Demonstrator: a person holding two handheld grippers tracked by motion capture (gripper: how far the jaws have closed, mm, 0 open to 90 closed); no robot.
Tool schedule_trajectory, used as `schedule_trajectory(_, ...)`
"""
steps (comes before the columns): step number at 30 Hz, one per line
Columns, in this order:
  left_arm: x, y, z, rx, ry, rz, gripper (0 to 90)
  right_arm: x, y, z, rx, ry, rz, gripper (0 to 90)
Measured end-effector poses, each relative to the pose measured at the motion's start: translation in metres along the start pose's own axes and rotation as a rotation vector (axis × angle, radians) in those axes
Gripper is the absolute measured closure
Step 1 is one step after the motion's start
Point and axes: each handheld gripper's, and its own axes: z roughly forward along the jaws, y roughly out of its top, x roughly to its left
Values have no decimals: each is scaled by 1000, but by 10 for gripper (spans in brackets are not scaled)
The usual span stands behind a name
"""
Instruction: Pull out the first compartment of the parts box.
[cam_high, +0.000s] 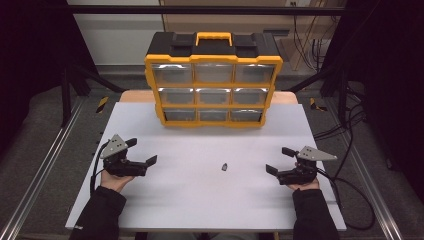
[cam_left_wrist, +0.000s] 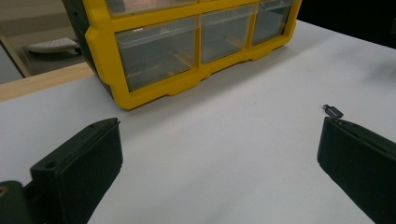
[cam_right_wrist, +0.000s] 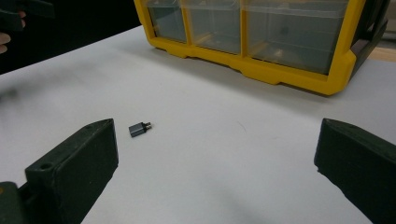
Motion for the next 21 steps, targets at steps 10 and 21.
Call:
schedule_trajectory(10,1,6,2,1,-6,3,0,0,0,1,5,2,-3,2)
schedule_trajectory(21,-1,18,8,-4,0,34,0,0,-1,1,11,3,-3,2)
